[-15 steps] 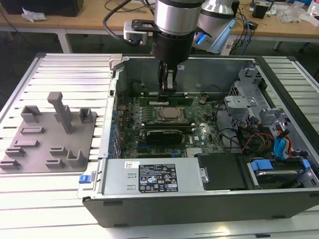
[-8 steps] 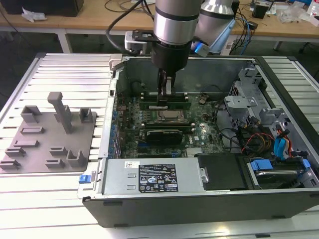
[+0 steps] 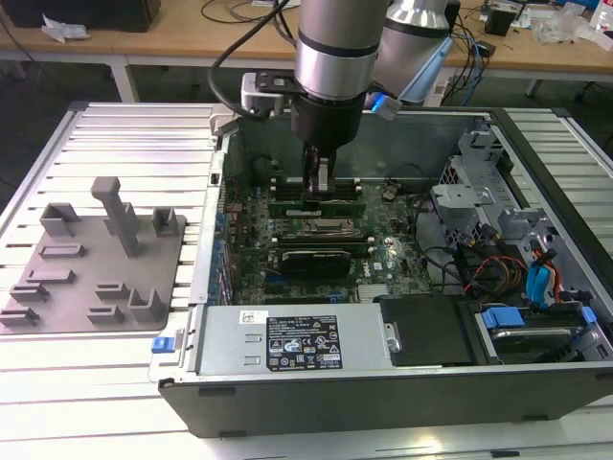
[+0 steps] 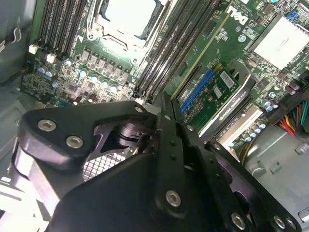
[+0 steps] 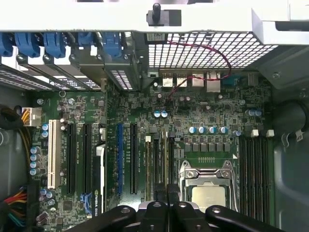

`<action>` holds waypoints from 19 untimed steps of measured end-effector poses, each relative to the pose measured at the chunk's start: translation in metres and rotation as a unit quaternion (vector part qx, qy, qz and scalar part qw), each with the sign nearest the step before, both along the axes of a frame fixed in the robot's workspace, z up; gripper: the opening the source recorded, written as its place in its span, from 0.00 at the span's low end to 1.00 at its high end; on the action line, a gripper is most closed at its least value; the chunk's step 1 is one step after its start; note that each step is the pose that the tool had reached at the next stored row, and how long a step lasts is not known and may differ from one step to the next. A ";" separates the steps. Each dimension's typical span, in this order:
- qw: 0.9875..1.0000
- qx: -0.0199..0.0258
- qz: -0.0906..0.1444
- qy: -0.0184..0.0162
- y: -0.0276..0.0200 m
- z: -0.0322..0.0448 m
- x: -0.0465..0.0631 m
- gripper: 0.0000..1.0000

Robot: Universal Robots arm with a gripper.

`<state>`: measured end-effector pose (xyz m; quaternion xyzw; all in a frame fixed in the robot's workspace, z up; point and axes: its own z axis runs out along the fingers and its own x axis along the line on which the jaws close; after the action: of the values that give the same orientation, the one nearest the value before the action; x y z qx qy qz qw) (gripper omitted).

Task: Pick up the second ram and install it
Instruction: 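Pick up the second ram and move it above second insertion slot, then insert the second ram into the second slot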

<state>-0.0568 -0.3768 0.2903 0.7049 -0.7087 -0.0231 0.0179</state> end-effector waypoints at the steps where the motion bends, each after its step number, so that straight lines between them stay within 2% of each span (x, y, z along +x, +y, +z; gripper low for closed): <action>1: 1.000 0.000 0.000 0.000 0.0000 0.0000 0.000 0.09; 13: 1.000 0.000 0.002 0.000 0.0001 -0.0003 0.002 0.09; 15: 1.000 0.000 0.002 0.000 0.0000 -0.0069 0.002 0.09; 19: 1.000 0.000 0.002 0.000 0.0000 -0.0106 0.002 0.09</action>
<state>-0.0550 -0.3768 0.2797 0.7065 -0.7071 -0.0231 0.0180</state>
